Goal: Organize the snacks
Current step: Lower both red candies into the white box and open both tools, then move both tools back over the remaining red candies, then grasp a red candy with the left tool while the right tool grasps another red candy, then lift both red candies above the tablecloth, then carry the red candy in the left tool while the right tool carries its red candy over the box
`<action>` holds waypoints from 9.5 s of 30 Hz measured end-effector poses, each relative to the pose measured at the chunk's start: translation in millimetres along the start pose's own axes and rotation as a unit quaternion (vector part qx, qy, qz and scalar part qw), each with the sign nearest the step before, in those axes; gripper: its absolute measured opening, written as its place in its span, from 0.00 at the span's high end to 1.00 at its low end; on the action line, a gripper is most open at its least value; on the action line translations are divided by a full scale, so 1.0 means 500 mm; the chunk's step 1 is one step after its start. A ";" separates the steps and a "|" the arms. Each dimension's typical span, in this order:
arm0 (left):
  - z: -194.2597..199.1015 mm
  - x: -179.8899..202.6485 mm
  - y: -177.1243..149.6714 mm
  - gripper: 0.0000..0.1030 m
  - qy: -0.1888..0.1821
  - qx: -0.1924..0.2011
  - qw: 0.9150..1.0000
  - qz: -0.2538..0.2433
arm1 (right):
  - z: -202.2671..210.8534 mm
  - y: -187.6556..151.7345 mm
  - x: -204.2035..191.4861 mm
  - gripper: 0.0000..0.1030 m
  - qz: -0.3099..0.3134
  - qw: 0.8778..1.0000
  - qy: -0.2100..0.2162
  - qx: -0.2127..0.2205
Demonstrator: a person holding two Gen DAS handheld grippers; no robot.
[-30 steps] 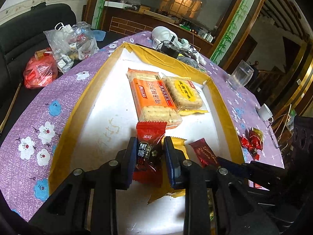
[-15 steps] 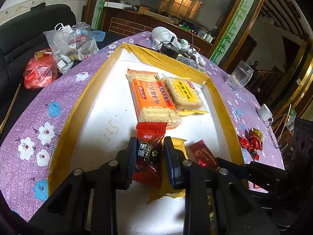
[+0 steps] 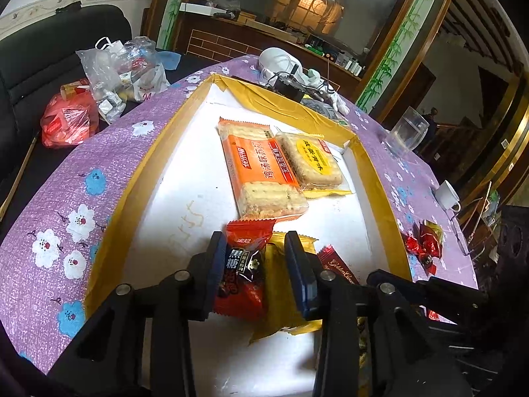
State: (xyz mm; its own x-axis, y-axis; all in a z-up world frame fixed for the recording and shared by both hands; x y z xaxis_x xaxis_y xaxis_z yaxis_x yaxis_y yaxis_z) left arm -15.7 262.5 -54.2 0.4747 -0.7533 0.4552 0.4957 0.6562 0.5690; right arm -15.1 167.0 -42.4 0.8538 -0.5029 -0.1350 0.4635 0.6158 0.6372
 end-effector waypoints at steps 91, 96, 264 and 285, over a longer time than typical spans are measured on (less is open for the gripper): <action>-0.127 0.445 -0.268 0.65 -0.014 -0.095 0.965 -0.244 | 0.246 -0.092 0.508 0.58 -0.216 0.973 -0.078 0.035; -0.123 0.444 -0.268 0.65 -0.019 -0.096 0.966 -0.239 | 0.177 -0.068 0.512 0.58 -0.164 0.982 -0.087 -0.006; -0.016 0.169 -0.043 0.77 -0.017 -0.014 0.999 -0.044 | 0.107 0.099 0.144 0.71 -0.070 0.996 0.021 0.044; -0.046 0.140 -0.064 0.77 0.021 -0.025 0.998 -0.055 | -0.046 0.110 0.137 0.71 -0.073 0.997 0.005 0.003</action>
State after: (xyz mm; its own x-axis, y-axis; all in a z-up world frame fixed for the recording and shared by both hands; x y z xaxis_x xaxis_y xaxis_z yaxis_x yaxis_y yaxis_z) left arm 18.3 189.8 -56.6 0.4460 -0.8185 0.3622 0.5815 0.5726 0.5778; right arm 74.3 180.4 -34.2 0.7801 -0.5800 -0.2347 0.5812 0.5329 0.6150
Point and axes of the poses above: each gripper's, at about its wrist camera, not at the fingertips, and z roughly against the way its jaws point, x to its right, y to its top, the point moved 10 cm from there along -z, roughly the way its jaws point, and after that the axes turned 10 degrees about z, right-handed, at the moved point
